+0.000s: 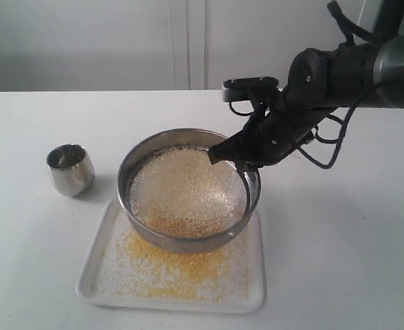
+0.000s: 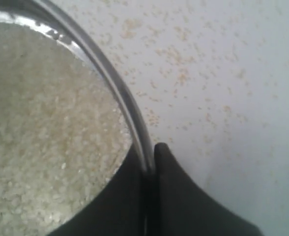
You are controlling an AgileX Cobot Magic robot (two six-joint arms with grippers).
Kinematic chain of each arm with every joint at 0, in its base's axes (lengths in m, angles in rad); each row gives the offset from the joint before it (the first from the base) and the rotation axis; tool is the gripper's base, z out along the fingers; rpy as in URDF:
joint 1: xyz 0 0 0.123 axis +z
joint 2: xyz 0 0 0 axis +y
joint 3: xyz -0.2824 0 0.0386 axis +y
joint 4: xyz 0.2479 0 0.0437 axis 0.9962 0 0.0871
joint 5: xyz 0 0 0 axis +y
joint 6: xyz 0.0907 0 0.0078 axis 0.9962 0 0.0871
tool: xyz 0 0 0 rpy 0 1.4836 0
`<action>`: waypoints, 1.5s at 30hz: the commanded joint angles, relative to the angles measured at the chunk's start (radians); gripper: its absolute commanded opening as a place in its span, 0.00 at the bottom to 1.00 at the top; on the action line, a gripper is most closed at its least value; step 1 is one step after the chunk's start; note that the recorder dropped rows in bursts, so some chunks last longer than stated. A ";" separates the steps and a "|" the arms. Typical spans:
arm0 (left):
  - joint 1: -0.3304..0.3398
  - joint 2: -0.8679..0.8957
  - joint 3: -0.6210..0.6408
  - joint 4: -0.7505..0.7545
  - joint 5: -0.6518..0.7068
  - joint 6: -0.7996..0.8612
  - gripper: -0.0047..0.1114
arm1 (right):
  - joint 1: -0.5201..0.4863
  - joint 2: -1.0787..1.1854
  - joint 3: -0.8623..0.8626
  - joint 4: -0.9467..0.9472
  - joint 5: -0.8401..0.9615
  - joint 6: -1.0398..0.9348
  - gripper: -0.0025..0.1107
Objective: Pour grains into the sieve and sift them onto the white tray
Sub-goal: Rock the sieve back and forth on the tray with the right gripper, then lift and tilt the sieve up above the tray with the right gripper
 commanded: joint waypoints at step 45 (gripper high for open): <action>0.003 -0.008 0.008 0.000 0.006 -0.004 0.04 | 0.031 -0.135 -0.073 0.121 0.269 -0.178 0.02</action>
